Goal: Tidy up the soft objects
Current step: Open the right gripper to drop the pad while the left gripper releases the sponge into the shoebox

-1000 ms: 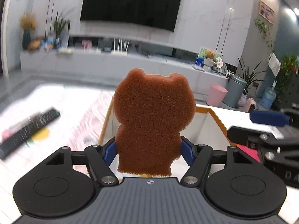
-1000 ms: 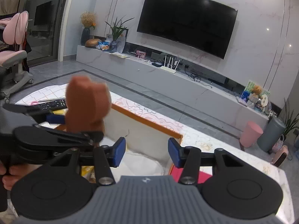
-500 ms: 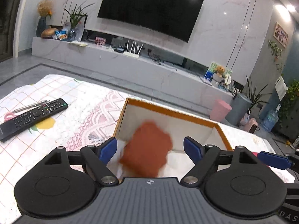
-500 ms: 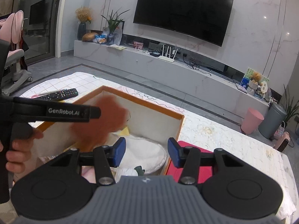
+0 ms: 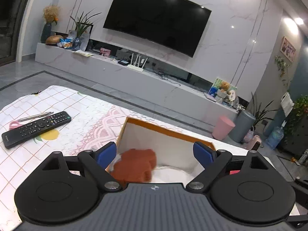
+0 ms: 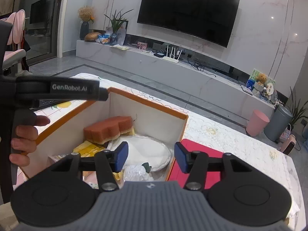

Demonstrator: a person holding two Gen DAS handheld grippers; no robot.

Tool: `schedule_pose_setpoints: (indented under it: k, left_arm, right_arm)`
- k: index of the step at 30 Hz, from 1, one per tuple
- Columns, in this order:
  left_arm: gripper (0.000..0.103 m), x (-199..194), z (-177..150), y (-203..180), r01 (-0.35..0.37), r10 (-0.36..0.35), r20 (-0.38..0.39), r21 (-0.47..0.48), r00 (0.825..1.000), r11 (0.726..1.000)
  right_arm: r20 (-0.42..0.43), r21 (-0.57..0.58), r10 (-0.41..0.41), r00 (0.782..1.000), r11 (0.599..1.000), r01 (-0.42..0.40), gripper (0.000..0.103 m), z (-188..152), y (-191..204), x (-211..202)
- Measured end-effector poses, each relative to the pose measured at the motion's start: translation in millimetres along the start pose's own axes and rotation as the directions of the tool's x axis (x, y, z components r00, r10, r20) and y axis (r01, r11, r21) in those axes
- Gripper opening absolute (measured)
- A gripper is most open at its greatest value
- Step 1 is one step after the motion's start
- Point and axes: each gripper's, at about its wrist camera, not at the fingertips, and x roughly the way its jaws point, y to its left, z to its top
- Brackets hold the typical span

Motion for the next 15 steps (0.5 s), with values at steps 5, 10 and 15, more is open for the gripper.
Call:
schedule_pose_setpoints:
  k: [5, 10, 15]
  left_arm:
    - [0.103, -7.2, -0.4, -9.5, 0.045, -0.046, 0.022, 0.033, 0.999, 0.998]
    - [0.103, -14.7, -0.5, -17.5, 0.091, -0.093, 0.032, 0.049, 0.995, 0.995]
    - [0.103, -21.8, -2.7, -29.2, 0.123, -0.127, 0.045, 0.081, 0.991, 0.989]
  right_arm:
    - [0.001, -0.002, -0.005, 1.000, 1.000, 0.005, 0.059, -1.3, -0.5, -7.3]
    - [0.003, 0.006, -0.011, 1.000, 1.000, 0.011, 0.066, -5.0, -4.9, -16.7]
    - [0.005, 0.007, -0.032, 0.999, 0.999, 0.032, 0.073, -8.4, -12.5, -25.6]
